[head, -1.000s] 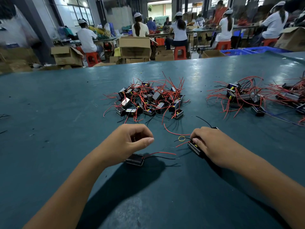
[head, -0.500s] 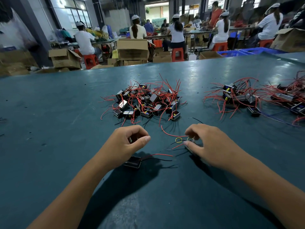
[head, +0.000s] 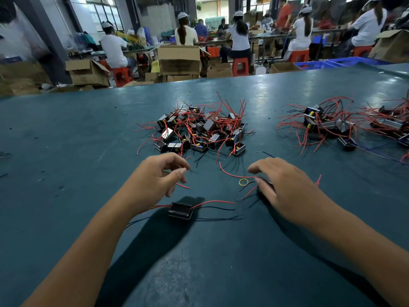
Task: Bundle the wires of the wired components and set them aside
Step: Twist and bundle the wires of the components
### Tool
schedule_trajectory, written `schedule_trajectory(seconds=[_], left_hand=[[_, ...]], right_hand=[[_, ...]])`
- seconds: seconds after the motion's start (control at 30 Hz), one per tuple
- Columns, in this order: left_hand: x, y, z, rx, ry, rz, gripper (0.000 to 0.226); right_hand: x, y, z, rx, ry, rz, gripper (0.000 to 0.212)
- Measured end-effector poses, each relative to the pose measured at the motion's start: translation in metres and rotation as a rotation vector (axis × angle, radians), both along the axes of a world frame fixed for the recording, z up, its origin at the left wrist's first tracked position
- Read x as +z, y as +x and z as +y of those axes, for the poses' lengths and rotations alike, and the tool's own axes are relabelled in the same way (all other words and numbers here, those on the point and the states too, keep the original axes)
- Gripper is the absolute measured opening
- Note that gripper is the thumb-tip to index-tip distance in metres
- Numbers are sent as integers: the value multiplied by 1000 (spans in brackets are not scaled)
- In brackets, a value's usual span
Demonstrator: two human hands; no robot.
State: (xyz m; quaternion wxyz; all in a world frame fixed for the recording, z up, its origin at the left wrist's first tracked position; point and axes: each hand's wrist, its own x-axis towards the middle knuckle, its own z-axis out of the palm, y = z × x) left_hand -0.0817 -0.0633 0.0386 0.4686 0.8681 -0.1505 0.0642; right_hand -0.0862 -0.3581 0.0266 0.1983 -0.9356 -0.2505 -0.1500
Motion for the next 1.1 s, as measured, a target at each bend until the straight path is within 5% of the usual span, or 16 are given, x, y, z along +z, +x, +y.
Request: schedule_trajectory(seconds=[0.33, 0.47, 0.53, 0.67, 0.83, 1.1], left_hand=[[0, -26, -43, -320, 227, -181, 10], [-7, -30, -53, -344, 351, -233, 10], [-10, -31, -58, -319, 415, -279, 15], [-12, -34, -69, -179, 395, -347, 26], [-7, -38, -77, -8, 235, -360, 35], [-5, -37, -81, 29, 110, -453, 15]], right_hand=[[8, 9, -15, -92, 146, 89, 16], [7, 14, -22, -146, -80, 304, 41], [4, 13, -18, -167, -189, 315, 34], [7, 8, -12, -126, -117, 199, 18], [25, -13, 0, 44, -41, -118, 23], [34, -23, 3, 60, -32, -329, 27]])
